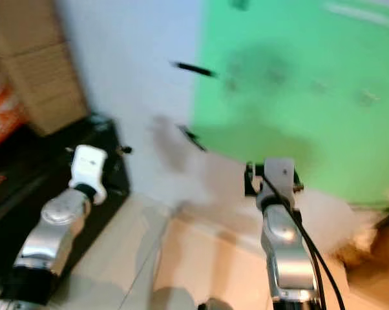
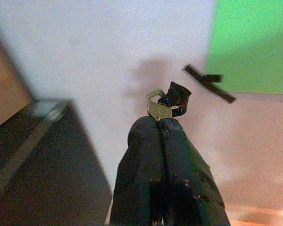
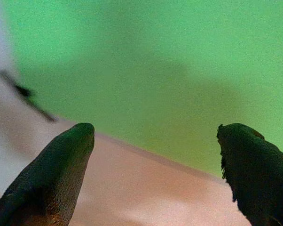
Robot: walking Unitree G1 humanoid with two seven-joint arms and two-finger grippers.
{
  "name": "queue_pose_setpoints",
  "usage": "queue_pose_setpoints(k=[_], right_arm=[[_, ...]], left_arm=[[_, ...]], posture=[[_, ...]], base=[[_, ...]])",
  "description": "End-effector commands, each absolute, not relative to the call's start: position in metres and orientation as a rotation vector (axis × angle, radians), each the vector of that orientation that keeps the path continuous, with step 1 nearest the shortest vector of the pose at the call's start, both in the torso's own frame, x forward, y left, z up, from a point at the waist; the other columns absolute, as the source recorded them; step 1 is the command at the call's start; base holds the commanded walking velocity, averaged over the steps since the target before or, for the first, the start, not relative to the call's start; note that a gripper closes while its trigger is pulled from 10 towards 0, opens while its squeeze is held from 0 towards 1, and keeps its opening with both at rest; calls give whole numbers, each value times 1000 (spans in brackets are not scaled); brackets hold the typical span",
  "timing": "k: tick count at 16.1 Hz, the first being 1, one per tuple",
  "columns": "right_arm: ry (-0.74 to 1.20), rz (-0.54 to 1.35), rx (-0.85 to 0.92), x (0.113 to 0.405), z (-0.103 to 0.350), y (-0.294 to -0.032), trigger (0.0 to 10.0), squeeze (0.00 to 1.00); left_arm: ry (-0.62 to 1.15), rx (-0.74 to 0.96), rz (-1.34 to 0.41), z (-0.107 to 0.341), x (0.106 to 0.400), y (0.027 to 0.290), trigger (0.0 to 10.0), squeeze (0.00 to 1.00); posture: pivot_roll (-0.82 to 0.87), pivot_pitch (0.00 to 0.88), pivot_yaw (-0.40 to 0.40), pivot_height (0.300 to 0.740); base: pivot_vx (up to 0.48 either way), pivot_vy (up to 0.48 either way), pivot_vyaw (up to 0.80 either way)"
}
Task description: Hang keys on a hook
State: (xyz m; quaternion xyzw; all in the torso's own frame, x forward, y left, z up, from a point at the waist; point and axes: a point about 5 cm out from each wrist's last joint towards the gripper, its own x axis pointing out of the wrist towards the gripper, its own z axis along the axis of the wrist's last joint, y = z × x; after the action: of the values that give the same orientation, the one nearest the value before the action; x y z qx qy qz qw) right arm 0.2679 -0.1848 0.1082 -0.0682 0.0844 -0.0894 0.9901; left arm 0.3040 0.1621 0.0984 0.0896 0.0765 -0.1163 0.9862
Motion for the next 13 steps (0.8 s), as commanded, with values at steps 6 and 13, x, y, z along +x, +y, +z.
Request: queue_pose_setpoints(k=[6, 13], right_arm=[[201, -224, -125, 257, 101, -186, 10000, 0], [178, -169, -133, 259, 105, -181, 10000, 0]], left_arm=[[130, 152, -289, 104, 311, 144, 10000, 0], [86, 142, -277, 111, 315, 147, 10000, 0]], posture=[[-97, 0, 49, 740], [-101, 0, 54, 740]], base=[[0, 0, -800], [0, 0, -646]])
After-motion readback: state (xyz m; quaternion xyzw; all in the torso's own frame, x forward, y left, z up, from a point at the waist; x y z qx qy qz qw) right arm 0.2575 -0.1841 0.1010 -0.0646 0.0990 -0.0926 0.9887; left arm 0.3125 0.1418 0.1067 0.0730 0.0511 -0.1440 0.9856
